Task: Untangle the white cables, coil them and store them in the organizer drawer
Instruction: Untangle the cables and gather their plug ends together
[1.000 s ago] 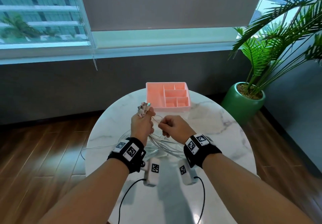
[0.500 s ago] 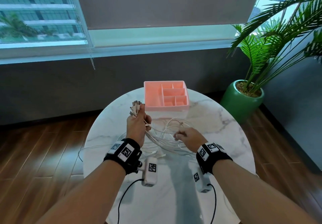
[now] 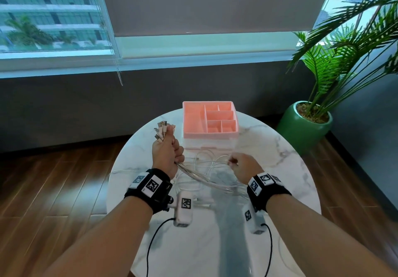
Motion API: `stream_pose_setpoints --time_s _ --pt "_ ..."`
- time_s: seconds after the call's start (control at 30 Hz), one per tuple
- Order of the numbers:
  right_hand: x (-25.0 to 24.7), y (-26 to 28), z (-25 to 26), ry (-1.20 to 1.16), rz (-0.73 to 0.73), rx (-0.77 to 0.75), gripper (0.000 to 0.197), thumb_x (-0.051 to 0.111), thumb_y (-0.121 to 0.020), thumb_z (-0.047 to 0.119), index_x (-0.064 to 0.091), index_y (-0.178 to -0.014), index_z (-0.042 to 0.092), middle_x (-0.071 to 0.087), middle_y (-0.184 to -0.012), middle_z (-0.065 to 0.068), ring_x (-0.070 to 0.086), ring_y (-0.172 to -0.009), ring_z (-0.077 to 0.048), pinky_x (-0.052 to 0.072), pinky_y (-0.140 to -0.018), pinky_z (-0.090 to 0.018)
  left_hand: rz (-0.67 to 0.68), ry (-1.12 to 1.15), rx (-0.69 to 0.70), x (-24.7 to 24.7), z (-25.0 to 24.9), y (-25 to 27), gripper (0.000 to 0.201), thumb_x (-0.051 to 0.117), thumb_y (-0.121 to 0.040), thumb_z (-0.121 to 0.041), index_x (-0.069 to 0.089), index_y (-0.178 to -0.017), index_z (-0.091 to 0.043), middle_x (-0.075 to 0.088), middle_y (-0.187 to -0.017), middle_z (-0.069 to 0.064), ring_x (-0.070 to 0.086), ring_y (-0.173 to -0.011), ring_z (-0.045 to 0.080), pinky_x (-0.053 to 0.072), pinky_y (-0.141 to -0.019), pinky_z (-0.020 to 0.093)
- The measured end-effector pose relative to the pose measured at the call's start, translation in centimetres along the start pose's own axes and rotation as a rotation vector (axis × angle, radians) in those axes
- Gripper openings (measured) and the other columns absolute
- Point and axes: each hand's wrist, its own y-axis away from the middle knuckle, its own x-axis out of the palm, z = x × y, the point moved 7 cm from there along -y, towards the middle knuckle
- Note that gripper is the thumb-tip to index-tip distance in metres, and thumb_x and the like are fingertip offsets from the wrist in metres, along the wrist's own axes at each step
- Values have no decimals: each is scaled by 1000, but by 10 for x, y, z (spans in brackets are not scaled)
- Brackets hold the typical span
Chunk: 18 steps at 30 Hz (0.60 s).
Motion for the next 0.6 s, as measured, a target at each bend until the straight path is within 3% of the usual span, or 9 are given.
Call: stream_pose_setpoints --time_s 0.07,0.13,0.23,0.3,0.37,0.43,0.53,0.6 --pt "10 3 -26 6 -29 128 15 56 -91 8 69 -86 14 67 -94 -7 64 -87 -27 51 -81 -32 4 -29 -4 0 1 1 46 61 -100 -40 34 -67 -23 27 -55 -5 19 -43 10 16 -40 19" --pt "11 3 -43 -24 -91 220 15 56 -93 11 69 -87 14 61 -96 -9 62 -82 -28 50 -80 -31 11 -69 -7 1 4 2 47 60 -101 -40 32 -66 -23 25 -55 -5 18 -42 10 16 -40 18" --pt "6 -3 -44 -256 -81 320 21 56 -97 20 68 -81 12 67 -75 -7 61 -66 -24 51 -67 -36 39 -133 -1 2 7 3 45 61 -101 -37 32 -68 -25 24 -55 -5 18 -42 9 16 -40 18" --pt "-9 -11 -28 -487 -101 340 26 55 -99 22 68 -79 11 70 -71 -13 63 -58 -23 54 -62 -38 41 -175 3 1 8 2 46 62 -101 -35 32 -67 -24 26 -54 -6 20 -41 9 16 -40 18" --pt "-41 -19 -2 -651 -203 277 23 58 -99 20 68 -81 10 70 -68 -11 63 -55 -20 56 -61 -38 51 -215 1 1 11 2 47 61 -101 -34 31 -66 -24 26 -53 -5 21 -40 9 18 -39 18" --pt "-84 -23 33 -720 -349 121 15 61 -96 14 68 -83 12 68 -69 -7 59 -54 -15 53 -55 -31 60 -228 0 4 12 3 48 61 -101 -33 31 -65 -23 26 -53 -5 21 -39 9 18 -39 17" --pt "-137 -16 89 -681 -534 -166 13 68 -90 14 68 -83 25 67 -94 -10 61 -66 -16 53 -56 -23 76 -202 8 12 9 4 47 60 -102 -32 31 -66 -24 26 -53 -5 20 -39 9 17 -40 17" --pt "-145 -11 113 -692 -544 -256 11 69 -90 23 67 -84 31 65 -102 -9 65 -68 -19 56 -58 -28 93 -206 22 18 5 4 47 61 -102 -32 32 -66 -23 26 -53 -5 21 -39 9 18 -40 17"
